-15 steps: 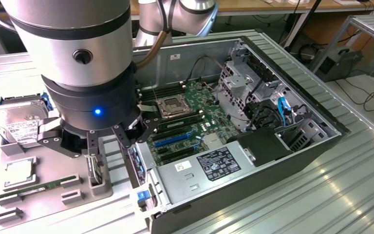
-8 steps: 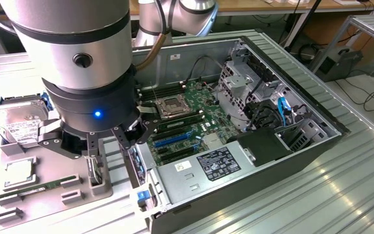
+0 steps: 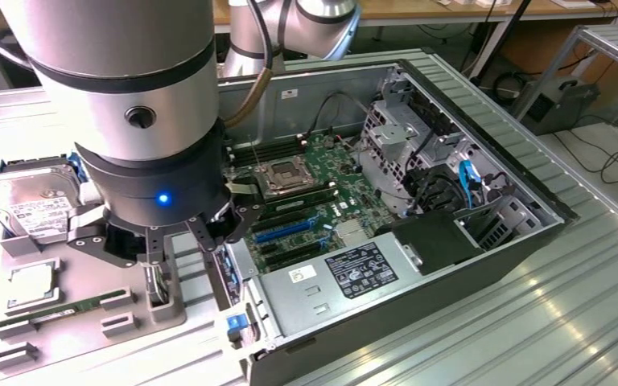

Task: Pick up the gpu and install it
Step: 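Pick up the gpu and move the gpu toward the slot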

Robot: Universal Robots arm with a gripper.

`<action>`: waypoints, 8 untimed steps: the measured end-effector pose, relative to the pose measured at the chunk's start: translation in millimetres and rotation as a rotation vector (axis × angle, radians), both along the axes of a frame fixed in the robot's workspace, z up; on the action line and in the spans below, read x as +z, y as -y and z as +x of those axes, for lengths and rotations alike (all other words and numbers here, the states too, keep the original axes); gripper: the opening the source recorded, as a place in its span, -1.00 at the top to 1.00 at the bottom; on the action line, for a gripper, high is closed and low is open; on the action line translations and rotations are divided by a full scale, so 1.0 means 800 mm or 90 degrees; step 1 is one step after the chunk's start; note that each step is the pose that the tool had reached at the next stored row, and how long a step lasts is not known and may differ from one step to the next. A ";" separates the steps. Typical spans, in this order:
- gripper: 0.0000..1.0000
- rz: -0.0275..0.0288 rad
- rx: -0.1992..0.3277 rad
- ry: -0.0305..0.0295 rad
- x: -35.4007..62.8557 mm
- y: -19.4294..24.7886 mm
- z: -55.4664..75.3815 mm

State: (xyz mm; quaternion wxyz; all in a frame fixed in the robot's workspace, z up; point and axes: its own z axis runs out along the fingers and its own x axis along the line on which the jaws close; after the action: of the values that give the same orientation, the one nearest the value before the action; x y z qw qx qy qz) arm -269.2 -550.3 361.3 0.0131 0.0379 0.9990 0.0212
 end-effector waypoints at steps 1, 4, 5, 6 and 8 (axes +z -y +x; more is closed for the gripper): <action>0.15 0.0000 0.000 0.0000 -0.002 0.0000 0.000; 0.15 0.0000 0.000 0.0000 -0.004 0.0000 0.000; 0.15 0.0000 0.000 0.0000 -0.004 0.0000 0.000; 0.15 0.0000 0.000 0.0000 -0.005 0.0000 0.000; 0.15 0.0000 0.000 0.0000 -0.006 0.0000 0.000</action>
State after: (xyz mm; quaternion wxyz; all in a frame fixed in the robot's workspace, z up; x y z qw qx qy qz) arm -269.3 -550.3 356.8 0.0131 0.0379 0.9990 0.0212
